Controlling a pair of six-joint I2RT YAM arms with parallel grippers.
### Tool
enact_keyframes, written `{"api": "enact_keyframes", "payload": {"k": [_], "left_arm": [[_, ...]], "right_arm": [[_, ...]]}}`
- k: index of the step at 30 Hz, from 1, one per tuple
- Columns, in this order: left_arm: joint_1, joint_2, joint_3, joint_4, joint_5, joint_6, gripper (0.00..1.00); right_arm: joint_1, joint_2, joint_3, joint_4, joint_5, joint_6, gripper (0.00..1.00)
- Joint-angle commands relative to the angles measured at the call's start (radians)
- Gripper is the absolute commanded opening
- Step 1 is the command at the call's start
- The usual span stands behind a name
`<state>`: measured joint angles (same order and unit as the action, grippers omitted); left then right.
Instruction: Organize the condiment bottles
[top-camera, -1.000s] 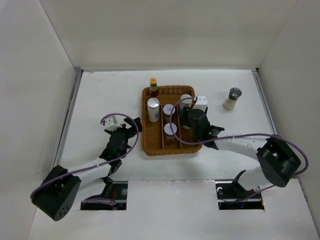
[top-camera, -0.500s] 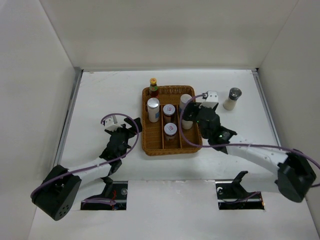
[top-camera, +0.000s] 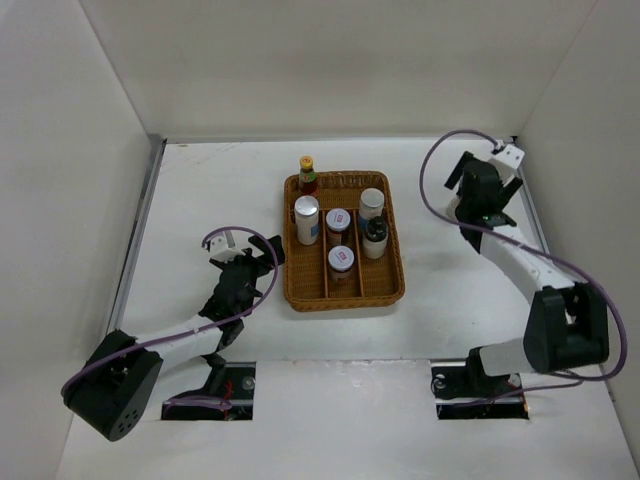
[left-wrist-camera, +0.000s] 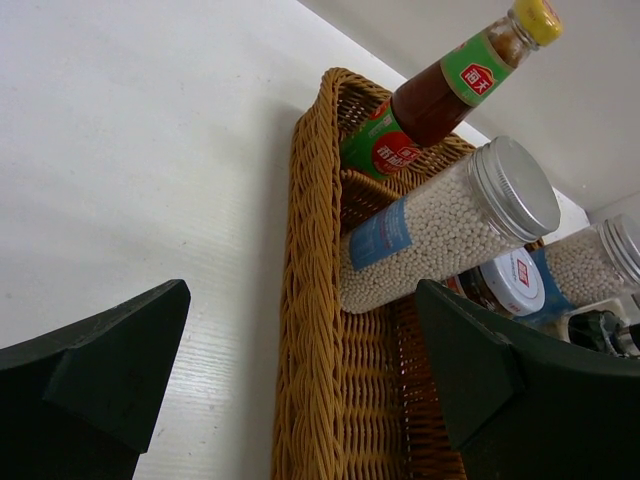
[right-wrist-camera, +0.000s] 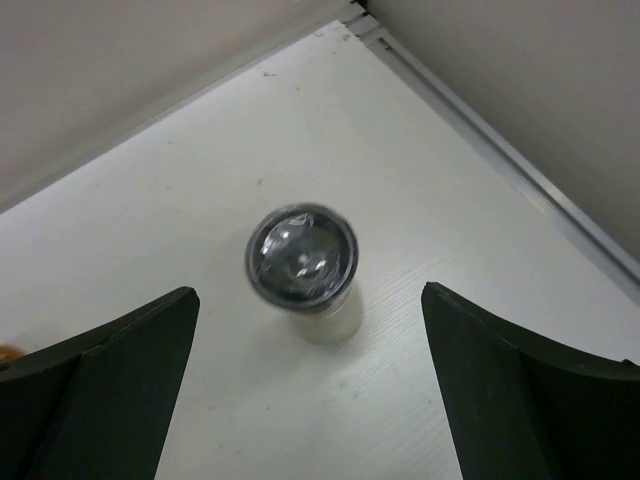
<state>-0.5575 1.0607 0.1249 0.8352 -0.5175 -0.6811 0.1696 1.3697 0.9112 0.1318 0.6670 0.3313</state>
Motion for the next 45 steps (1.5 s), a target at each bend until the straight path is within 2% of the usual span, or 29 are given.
{"api": "enact_keyframes", "payload": {"k": [1,7,14,17,19,21,23,26,31,34,39,42,45], "left_arm": [[-0.003,-0.005,0.018,0.056,0.013,-0.006,1.0],[0.006,0.005,0.022,0.056,0.024,-0.006,1.0],[0.003,0.019,0.03,0.058,0.03,-0.006,1.0],[0.001,0.01,0.028,0.058,0.03,-0.006,1.0],[0.006,0.01,0.028,0.058,0.03,-0.005,1.0],[0.006,0.004,0.025,0.058,0.03,-0.005,1.0],[0.003,0.005,0.027,0.058,0.03,-0.005,1.0],[0.003,0.015,0.03,0.058,0.03,-0.005,1.0],[-0.002,0.016,0.032,0.058,0.03,-0.005,1.0],[-0.006,0.009,0.032,0.058,0.039,-0.006,1.0],[-0.003,-0.008,0.024,0.054,0.036,-0.006,1.0],[0.001,-0.028,0.021,0.051,0.028,-0.006,1.0],[0.011,-0.045,0.013,0.047,0.022,-0.006,1.0]], "right_arm": [[-0.07,0.072,0.132,-0.073,-0.093,-0.04,1.0],[-0.14,0.207,0.215,-0.1,-0.274,-0.038,1.0],[-0.14,0.305,0.255,-0.09,-0.294,-0.018,0.99],[-0.141,0.334,0.267,-0.084,-0.285,-0.011,0.88],[-0.141,0.341,0.27,-0.078,-0.276,-0.011,0.77],[-0.14,0.333,0.256,-0.034,-0.244,-0.023,0.72],[-0.129,0.312,0.236,0.003,-0.193,-0.043,0.6],[-0.098,0.258,0.201,0.043,-0.152,-0.052,0.52],[0.032,0.034,0.072,0.06,-0.101,-0.022,0.53],[0.165,-0.119,-0.027,0.035,0.014,-0.015,0.53],[0.357,-0.343,-0.129,-0.075,0.085,-0.025,0.53],[0.47,-0.437,-0.149,-0.165,0.108,-0.012,0.53],[0.592,-0.451,-0.144,-0.24,0.114,0.015,0.53]]}}
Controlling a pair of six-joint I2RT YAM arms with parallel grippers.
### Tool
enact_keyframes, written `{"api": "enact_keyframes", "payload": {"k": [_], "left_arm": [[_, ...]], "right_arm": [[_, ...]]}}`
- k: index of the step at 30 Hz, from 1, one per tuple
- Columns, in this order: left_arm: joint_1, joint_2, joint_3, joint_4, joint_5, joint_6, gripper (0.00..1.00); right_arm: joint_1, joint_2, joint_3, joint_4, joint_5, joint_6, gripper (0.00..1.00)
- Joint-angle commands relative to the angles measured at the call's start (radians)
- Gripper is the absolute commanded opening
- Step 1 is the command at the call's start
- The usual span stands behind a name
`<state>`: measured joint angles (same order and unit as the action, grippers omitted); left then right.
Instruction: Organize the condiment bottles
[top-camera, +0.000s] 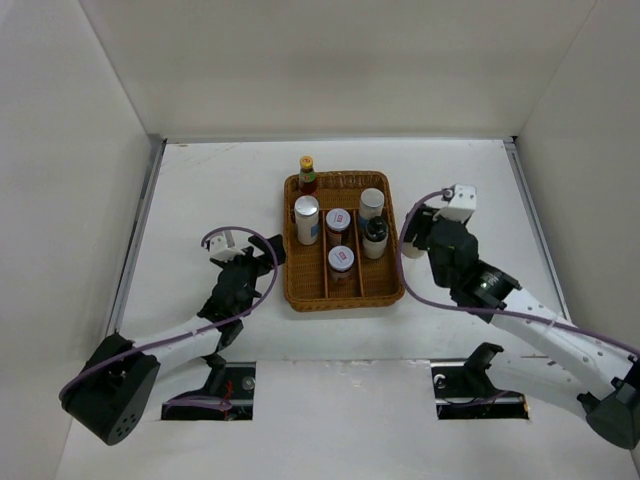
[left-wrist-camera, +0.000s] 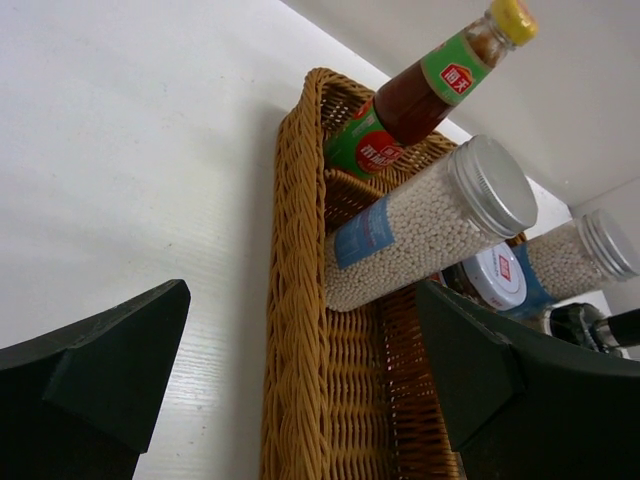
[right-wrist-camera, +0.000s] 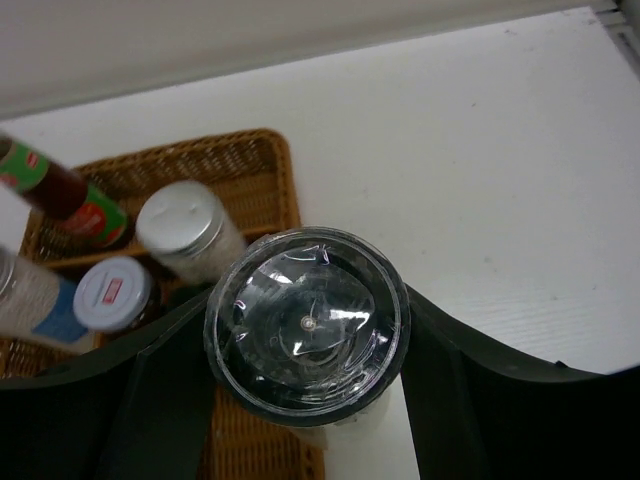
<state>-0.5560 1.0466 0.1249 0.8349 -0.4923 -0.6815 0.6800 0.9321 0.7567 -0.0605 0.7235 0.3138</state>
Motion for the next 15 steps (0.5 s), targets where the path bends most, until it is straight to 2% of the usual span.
{"api": "enact_keyframes", "payload": {"k": [1,6,15], "left_arm": [[0.011,-0.037,0.012,0.046,-0.006,-0.006,1.0],[0.038,-0.04,0.007,0.036,-0.014,-0.009,1.0],[0.112,-0.042,0.01,-0.037,-0.032,-0.026,1.0]], "right_arm": [[0.118,-0.007,0.013,-0.068,0.068,0.048,0.53],[0.249,0.04,0.003,-0.03,0.06,0.113,0.54],[0.284,0.105,-0.066,0.138,-0.012,0.128,0.54]]}}
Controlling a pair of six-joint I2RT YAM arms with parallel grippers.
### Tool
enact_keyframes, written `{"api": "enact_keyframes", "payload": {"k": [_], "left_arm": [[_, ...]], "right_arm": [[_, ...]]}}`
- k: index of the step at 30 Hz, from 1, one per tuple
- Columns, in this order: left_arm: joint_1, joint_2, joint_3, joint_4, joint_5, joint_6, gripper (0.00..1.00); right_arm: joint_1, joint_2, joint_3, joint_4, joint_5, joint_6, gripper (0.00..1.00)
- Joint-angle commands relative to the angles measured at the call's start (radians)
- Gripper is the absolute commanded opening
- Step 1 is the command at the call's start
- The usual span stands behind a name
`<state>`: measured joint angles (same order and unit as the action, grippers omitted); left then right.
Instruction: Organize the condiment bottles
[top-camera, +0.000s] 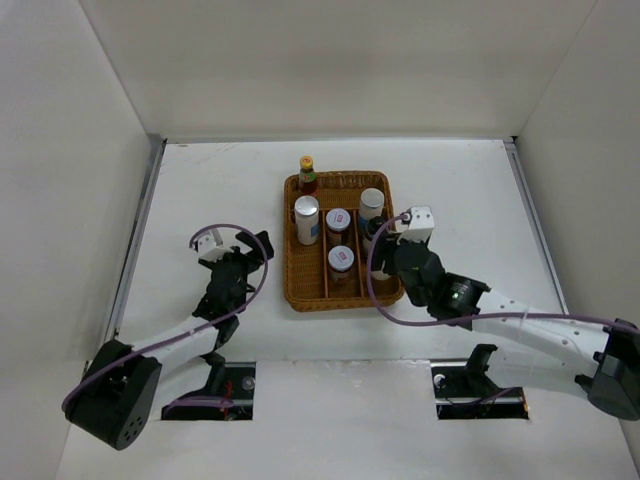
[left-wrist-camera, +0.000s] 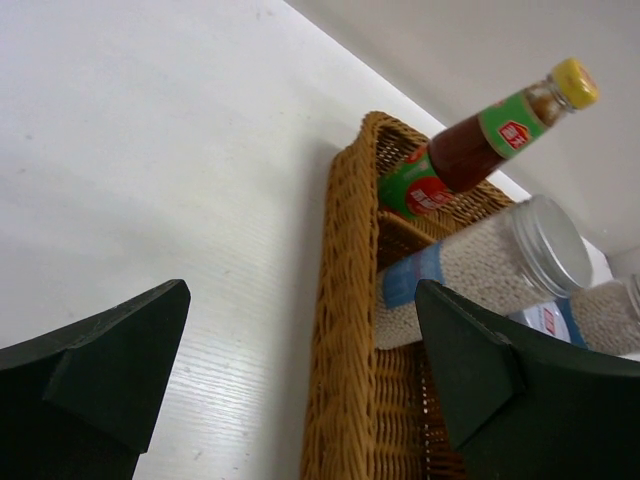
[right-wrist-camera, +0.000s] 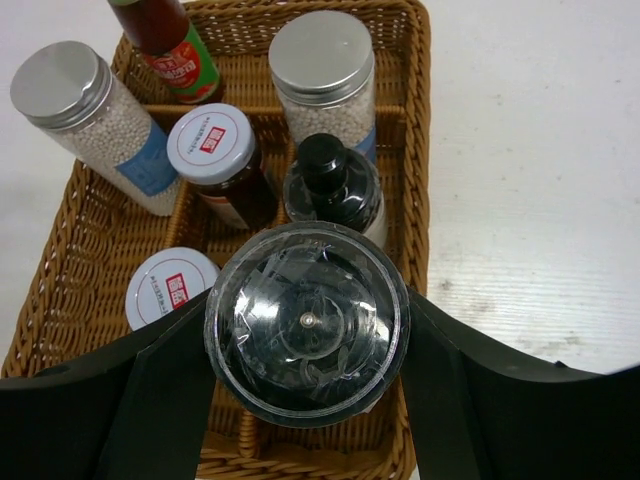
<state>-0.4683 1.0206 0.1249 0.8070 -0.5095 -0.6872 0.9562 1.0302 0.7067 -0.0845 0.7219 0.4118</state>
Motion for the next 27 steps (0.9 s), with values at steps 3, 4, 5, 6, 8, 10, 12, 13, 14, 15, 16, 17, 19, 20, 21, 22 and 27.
{"api": "enact_keyframes", "payload": {"k": [3,4,5,6,8,10,12,13,14,15,16,17,19,20,21,22,27], "left_arm": [[0.038,0.01,0.015,-0.015,-0.014,-0.034,1.0],[0.038,0.016,0.015,-0.015,-0.014,-0.035,1.0],[0.038,0.024,0.018,-0.015,-0.017,-0.037,1.0],[0.038,0.035,0.021,-0.015,-0.018,-0.037,1.0],[0.04,0.056,0.028,-0.015,-0.018,-0.037,1.0],[0.038,0.068,0.032,-0.017,-0.018,-0.037,1.0],[0.038,0.082,0.041,-0.031,-0.018,-0.037,1.0],[0.04,0.087,0.045,-0.038,-0.02,-0.037,1.0],[0.04,0.087,0.047,-0.046,-0.02,-0.037,1.0],[0.037,0.082,0.047,-0.049,-0.018,-0.038,1.0],[0.033,0.079,0.045,-0.046,-0.014,-0.041,1.0],[0.03,0.072,0.047,-0.052,-0.017,-0.041,1.0],[0.029,0.058,0.058,-0.069,-0.018,-0.041,1.0],[0.029,0.053,0.065,-0.084,-0.015,-0.041,1.0],[0.029,0.049,0.077,-0.113,-0.017,-0.041,1.0],[0.027,0.049,0.093,-0.152,-0.021,-0.043,1.0],[0.047,0.09,0.154,-0.276,-0.049,-0.083,1.0]], "right_arm": [[0.008,0.048,-0.061,0.224,-0.03,0.035,0.54],[0.008,0.06,-0.076,0.245,-0.029,0.033,0.55],[0.008,0.071,-0.094,0.27,-0.024,0.033,0.55],[0.005,0.082,-0.113,0.294,-0.03,0.033,0.55],[0.003,0.106,-0.134,0.328,-0.039,0.035,0.56],[0.006,0.123,-0.141,0.33,-0.035,0.024,0.58],[0.006,0.133,-0.145,0.33,-0.036,0.021,0.66],[0.006,0.133,-0.147,0.328,-0.041,0.022,0.7],[0.008,0.125,-0.148,0.328,-0.042,0.021,0.77],[0.009,0.111,-0.15,0.325,-0.042,0.019,0.84],[0.009,0.091,-0.153,0.319,-0.042,0.016,0.91],[0.009,0.065,-0.154,0.316,-0.041,0.015,0.95],[0.003,-0.005,-0.154,0.308,-0.044,0.015,1.0],[-0.006,-0.043,-0.154,0.308,-0.047,0.015,1.0],[-0.024,-0.083,-0.154,0.315,-0.049,0.01,1.0],[-0.052,-0.114,-0.156,0.325,-0.052,0.002,1.0],[-0.265,-0.15,-0.147,0.454,-0.081,0.028,1.0]]}}
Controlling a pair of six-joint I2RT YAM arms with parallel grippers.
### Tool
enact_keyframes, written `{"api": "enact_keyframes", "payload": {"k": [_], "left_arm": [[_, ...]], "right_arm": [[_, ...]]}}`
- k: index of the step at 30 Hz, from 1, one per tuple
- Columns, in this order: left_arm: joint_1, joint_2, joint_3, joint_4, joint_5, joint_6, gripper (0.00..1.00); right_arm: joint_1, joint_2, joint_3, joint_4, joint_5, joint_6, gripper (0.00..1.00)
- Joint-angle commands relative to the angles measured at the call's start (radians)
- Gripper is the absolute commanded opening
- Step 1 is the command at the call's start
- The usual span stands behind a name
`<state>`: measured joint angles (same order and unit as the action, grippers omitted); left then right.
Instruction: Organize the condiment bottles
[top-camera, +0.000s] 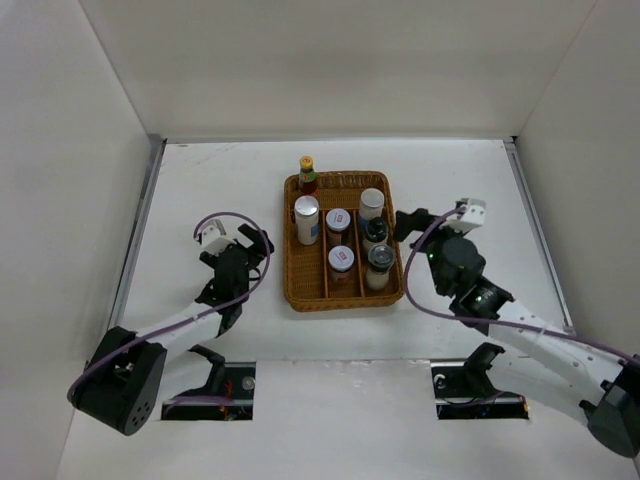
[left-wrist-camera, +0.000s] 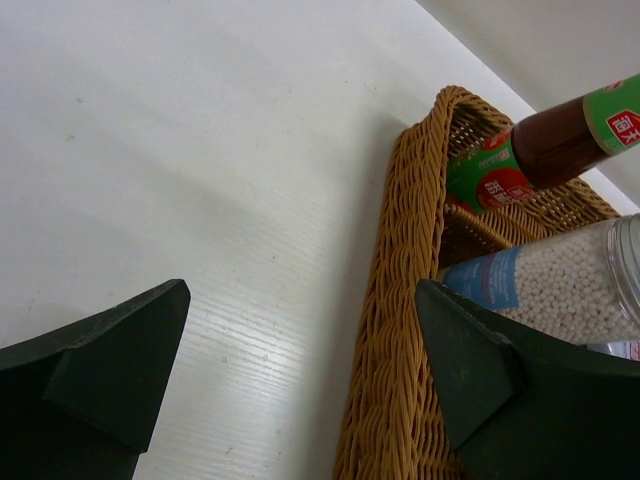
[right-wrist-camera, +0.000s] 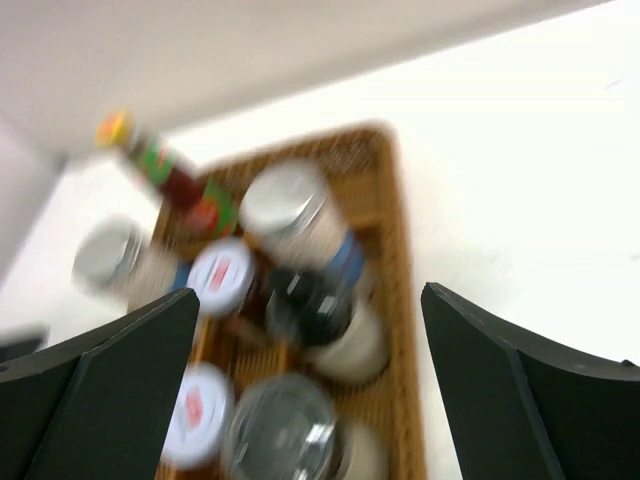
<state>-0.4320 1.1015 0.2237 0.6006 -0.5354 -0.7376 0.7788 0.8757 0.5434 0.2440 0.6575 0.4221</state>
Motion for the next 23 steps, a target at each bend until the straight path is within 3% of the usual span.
{"api": "enact_keyframes", "payload": {"k": [1,7,14,16,23], "left_arm": [[0.011,0.009,0.06,-0.079,-0.028,-0.037,1.0],[0.011,-0.002,0.062,-0.108,-0.063,-0.042,1.0],[0.006,0.057,0.112,-0.148,-0.092,-0.028,1.0],[0.006,0.066,0.123,-0.154,-0.101,-0.028,1.0],[0.019,0.115,0.14,-0.156,-0.089,-0.025,1.0]], "right_arm": [[-0.13,0.014,0.015,0.156,-0.024,0.03,1.0],[-0.342,0.092,-0.074,0.253,-0.033,0.269,1.0],[-0.502,0.267,-0.203,0.363,-0.194,0.445,1.0],[-0.52,0.299,-0.194,0.388,-0.266,0.452,1.0],[-0.519,0.316,-0.183,0.394,-0.271,0.44,1.0]]}}
